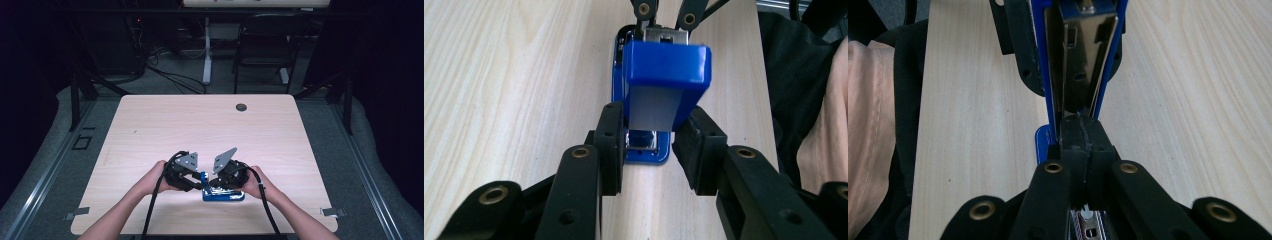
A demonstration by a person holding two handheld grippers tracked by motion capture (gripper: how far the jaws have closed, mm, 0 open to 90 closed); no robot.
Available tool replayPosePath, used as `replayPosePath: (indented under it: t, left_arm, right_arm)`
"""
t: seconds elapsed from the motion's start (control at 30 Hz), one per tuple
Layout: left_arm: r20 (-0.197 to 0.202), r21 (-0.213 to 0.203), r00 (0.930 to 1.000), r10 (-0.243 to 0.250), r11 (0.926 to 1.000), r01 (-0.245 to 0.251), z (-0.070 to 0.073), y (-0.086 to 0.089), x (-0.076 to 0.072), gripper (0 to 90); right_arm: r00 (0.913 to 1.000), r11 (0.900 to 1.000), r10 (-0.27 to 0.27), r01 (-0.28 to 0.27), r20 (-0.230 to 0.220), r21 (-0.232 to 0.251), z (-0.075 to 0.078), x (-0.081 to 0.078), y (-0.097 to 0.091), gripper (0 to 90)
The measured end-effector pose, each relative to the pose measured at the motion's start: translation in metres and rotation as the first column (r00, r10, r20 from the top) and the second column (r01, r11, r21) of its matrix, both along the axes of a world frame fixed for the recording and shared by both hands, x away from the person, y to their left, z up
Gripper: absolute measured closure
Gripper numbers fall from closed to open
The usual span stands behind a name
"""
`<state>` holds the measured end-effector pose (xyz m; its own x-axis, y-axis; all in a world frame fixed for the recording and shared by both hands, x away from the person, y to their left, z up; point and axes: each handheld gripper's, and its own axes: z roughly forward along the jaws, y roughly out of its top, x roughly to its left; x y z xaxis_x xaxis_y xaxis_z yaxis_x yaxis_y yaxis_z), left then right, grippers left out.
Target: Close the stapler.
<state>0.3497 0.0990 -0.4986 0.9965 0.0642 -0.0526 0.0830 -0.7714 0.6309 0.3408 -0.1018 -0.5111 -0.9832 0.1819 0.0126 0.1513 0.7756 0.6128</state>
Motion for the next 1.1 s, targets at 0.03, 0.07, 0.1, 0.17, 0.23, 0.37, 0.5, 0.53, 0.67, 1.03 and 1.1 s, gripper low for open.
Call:
replayPosePath:
  t: [0.03, 0.07, 0.1, 0.17, 0.23, 0.37, 0.5, 0.53, 0.67, 1.03, 1.1]
  left_arm:
    - [-0.003, 0.005, 1.0, -0.007, 1.0, 0.007, 0.001, -0.001, 0.0, 65.4]
    - [-0.001, 0.003, 1.0, -0.005, 1.0, 0.005, 0.001, -0.002, 0.0, 65.4]
    - [-0.001, 0.002, 1.0, -0.006, 1.0, 0.006, 0.0, -0.002, 0.0, 65.4]
    - [0.0, 0.002, 1.0, -0.009, 1.0, 0.009, 0.0, -0.004, 0.0, 65.4]
    - [0.0, -0.005, 1.0, -0.009, 0.9999, 0.009, 0.0, -0.006, 0.0, 65.5]
    - [-0.003, -0.006, 0.9999, -0.011, 0.9999, 0.011, 0.0, -0.009, 0.001, 65.4]
    - [-0.002, -0.004, 0.9999, -0.016, 0.9999, 0.016, -0.001, -0.01, 0.001, 65.4]
    - [-0.001, -0.006, 0.9999, -0.014, 0.9999, 0.014, -0.001, -0.011, 0.001, 65.4]
    - [0.002, -0.007, 0.9999, -0.017, 0.9998, 0.017, -0.001, -0.016, 0.001, 65.4]
    - [0.006, -0.009, 0.9999, -0.015, 0.9998, 0.015, -0.006, -0.033, 0.001, 65.4]
    - [0.006, -0.005, 0.9999, -0.015, 0.9999, 0.015, -0.007, -0.034, 0.001, 65.4]
  right_arm:
    - [1.0, 1.0, 0.0, 0.0, -0.003, 0.002, 0.0, 0.0, -0.001, 90.0]
    - [1.0, 1.0, 0.0, 0.0, 0.0, -0.005, 0.0, 0.0, -0.001, 90.0]
    - [1.0, 1.0, -0.005, 0.005, -0.004, -0.001, 0.0, 0.0, -0.002, 90.0]
    - [1.0, 1.0, -0.005, 0.005, -0.005, 0.002, 0.0, 0.0, -0.003, 90.0]
    - [1.0, 1.0, -0.004, 0.004, -0.006, -0.003, 0.0, 0.0, -0.004, 90.0]
    - [0.9999, 0.9999, -0.011, 0.011, -0.01, 0.0, 0.0, 0.0, -0.007, 90.0]
    - [0.9999, 1.0, -0.007, 0.007, -0.007, -0.006, 0.001, 0.0, -0.008, 90.0]
    - [0.9999, 0.9999, -0.007, 0.007, -0.009, -0.008, 0.001, 0.001, -0.009, 90.0]
    - [0.9997, 0.9999, -0.017, 0.017, -0.018, 0.001, 0.002, 0.001, -0.013, 89.7]
    - [0.9982, 0.9991, -0.041, 0.041, -0.043, 0.005, 0.003, 0.0, -0.032, 89.0]
    - [0.9981, 0.9991, -0.042, 0.042, -0.044, 0.0, 0.004, 0.001, -0.035, 88.8]
